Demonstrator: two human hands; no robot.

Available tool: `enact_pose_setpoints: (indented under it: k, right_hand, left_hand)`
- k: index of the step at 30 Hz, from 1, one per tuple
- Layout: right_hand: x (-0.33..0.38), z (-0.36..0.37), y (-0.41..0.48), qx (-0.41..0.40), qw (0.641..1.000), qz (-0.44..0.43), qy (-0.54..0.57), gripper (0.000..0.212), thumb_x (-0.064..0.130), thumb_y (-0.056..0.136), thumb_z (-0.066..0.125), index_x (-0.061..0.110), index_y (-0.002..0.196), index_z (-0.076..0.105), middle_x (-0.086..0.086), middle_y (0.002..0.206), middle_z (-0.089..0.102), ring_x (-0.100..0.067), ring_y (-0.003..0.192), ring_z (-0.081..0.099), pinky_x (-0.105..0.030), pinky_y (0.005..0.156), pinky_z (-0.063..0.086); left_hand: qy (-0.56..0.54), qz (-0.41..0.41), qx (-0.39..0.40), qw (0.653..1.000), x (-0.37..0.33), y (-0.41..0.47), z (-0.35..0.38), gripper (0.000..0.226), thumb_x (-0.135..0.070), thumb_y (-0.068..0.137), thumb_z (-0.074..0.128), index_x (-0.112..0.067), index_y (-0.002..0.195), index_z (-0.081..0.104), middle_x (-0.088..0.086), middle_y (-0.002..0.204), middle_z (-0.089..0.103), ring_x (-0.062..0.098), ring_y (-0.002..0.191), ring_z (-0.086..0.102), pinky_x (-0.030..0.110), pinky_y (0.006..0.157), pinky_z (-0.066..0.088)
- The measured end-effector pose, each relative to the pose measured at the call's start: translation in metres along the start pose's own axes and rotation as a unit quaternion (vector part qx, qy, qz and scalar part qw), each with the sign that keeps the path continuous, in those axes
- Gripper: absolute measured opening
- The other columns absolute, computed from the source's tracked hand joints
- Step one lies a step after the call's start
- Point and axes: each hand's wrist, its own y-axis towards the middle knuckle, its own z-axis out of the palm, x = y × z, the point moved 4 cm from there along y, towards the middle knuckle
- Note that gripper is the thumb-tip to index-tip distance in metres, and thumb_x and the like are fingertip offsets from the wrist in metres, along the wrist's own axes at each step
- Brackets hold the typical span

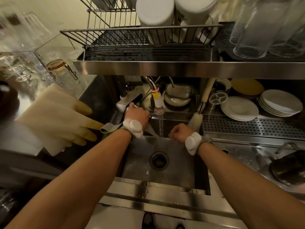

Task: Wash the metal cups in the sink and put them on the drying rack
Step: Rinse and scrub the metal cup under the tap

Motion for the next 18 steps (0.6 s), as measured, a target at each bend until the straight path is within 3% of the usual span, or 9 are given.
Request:
enact_pose_setpoints:
  k: [2, 5, 8, 9, 11, 14, 15, 18]
  right_hand:
    - [0.001, -0.002, -0.001, -0.001, 1.000, 0.001, -0.006, 0.019, 0.025, 0.088, 0.064, 0.009, 0.097, 0.071, -0.007, 0.093, 0.068, -0.021, 0.091, 0.062, -0.036, 0.087, 0.051]
    - [0.003, -0.004, -0.002, -0.003, 1.000, -0.003, -0.005, 0.021, 0.024, 0.088, 0.063, 0.009, 0.099, 0.071, -0.012, 0.103, 0.071, -0.025, 0.099, 0.065, -0.037, 0.090, 0.053]
    - [0.006, -0.003, -0.003, 0.005, 1.000, -0.011, -0.006, 0.022, 0.025, 0.089, 0.062, 0.010, 0.101, 0.071, -0.011, 0.105, 0.071, -0.025, 0.099, 0.066, -0.037, 0.088, 0.053]
    - [0.006, -0.001, -0.002, 0.009, 1.000, -0.012, -0.003, 0.022, 0.026, 0.090, 0.061, 0.010, 0.102, 0.071, -0.010, 0.105, 0.071, -0.025, 0.098, 0.066, -0.037, 0.088, 0.053]
    - [0.008, 0.005, -0.003, 0.012, 1.000, -0.016, 0.005, 0.024, 0.029, 0.090, 0.060, 0.011, 0.103, 0.071, -0.008, 0.104, 0.071, -0.022, 0.097, 0.065, -0.035, 0.088, 0.052]
    - [0.012, 0.017, -0.002, 0.005, 0.999, -0.020, 0.044, 0.030, 0.034, 0.094, 0.054, 0.008, 0.098, 0.070, -0.008, 0.088, 0.069, -0.020, 0.083, 0.065, -0.035, 0.083, 0.051]
    - [0.012, 0.020, -0.001, -0.004, 0.997, -0.021, 0.069, 0.033, 0.035, 0.095, 0.052, 0.007, 0.092, 0.069, -0.009, 0.083, 0.068, -0.023, 0.080, 0.065, -0.036, 0.081, 0.052]
    - [0.015, 0.024, 0.005, -0.034, 0.987, -0.011, 0.157, 0.038, 0.041, 0.097, 0.045, 0.014, 0.077, 0.063, -0.009, 0.078, 0.066, -0.030, 0.080, 0.066, -0.037, 0.075, 0.052]
  left_hand:
    - [0.005, -0.003, -0.002, 1.000, -0.001, -0.002, -0.003, 0.016, -0.018, 0.088, 0.047, -0.017, 0.084, 0.062, 0.008, 0.093, 0.072, 0.028, 0.091, 0.065, 0.041, 0.100, 0.030]
    - [-0.024, -0.016, -0.015, 0.999, -0.003, -0.004, -0.004, 0.016, -0.018, 0.088, 0.046, -0.019, 0.075, 0.055, 0.008, 0.092, 0.072, 0.028, 0.090, 0.065, 0.040, 0.099, 0.031]
    - [-0.187, -0.106, 0.011, 0.976, 0.001, -0.005, 0.011, 0.023, -0.030, 0.091, 0.048, -0.013, 0.083, 0.060, 0.013, 0.099, 0.069, 0.033, 0.094, 0.064, 0.038, 0.091, 0.040]
    - [-0.267, -0.158, 0.032, 0.950, 0.003, -0.006, 0.019, 0.030, -0.035, 0.091, 0.049, -0.009, 0.089, 0.064, 0.015, 0.101, 0.068, 0.035, 0.095, 0.064, 0.037, 0.086, 0.044]
    - [-0.444, -0.232, 0.083, 0.862, -0.003, -0.010, 0.035, 0.039, -0.036, 0.092, 0.051, -0.001, 0.095, 0.068, 0.014, 0.094, 0.070, 0.034, 0.091, 0.066, 0.037, 0.079, 0.049]
    - [-0.668, -0.282, 0.158, 0.670, -0.028, -0.011, 0.058, 0.036, -0.026, 0.096, 0.050, 0.002, 0.079, 0.065, 0.008, 0.062, 0.067, 0.020, 0.054, 0.065, 0.036, 0.067, 0.055]
    - [-0.699, -0.299, 0.165, 0.628, -0.035, -0.011, 0.062, 0.032, -0.023, 0.096, 0.051, -0.001, 0.075, 0.062, 0.009, 0.063, 0.065, 0.018, 0.049, 0.063, 0.033, 0.059, 0.053]
    - [-0.751, -0.288, 0.185, 0.564, -0.050, -0.002, 0.068, 0.022, -0.017, 0.093, 0.057, 0.002, 0.098, 0.066, 0.019, 0.096, 0.068, 0.027, 0.085, 0.068, 0.035, 0.065, 0.053]
